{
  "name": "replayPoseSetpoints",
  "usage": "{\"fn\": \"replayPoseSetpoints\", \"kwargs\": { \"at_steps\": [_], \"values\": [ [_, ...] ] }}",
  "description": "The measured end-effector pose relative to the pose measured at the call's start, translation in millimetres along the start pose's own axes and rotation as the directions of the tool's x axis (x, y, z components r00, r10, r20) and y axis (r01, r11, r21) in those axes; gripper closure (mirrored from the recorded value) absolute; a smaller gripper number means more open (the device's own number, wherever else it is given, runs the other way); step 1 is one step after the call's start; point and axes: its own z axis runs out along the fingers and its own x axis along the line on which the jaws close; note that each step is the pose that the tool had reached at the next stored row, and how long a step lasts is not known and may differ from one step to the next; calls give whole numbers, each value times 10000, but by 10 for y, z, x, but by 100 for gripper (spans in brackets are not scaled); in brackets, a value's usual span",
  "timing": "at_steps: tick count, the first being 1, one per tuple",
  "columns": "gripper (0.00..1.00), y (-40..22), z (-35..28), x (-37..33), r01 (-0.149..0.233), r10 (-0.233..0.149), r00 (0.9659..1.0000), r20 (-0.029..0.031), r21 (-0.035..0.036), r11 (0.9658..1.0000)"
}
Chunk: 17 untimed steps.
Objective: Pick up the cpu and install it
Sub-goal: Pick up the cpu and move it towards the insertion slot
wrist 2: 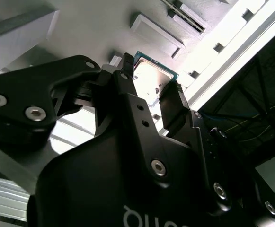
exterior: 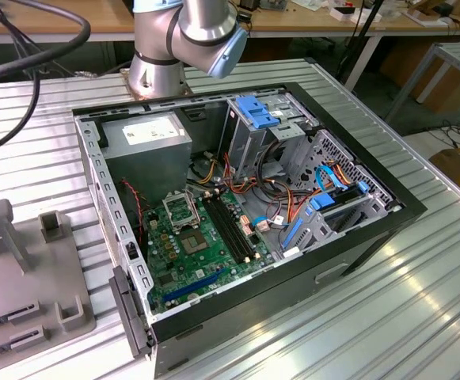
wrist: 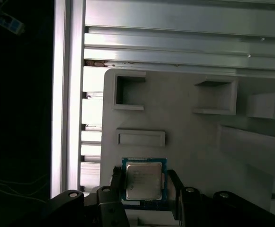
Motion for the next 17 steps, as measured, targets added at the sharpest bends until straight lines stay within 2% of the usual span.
{"fn": "replayPoseSetpoints", "kwargs": {
  "at_steps": [6,9,17],
  "values": [
    [53,-1,-87,0,0,0,10000,-1,1,10000],
    [53,-2,-159,0,0,0,10000,-1,0,10000],
    [53,-3,-300,0,0,0,10000,-1,1,10000]
  ]
}}
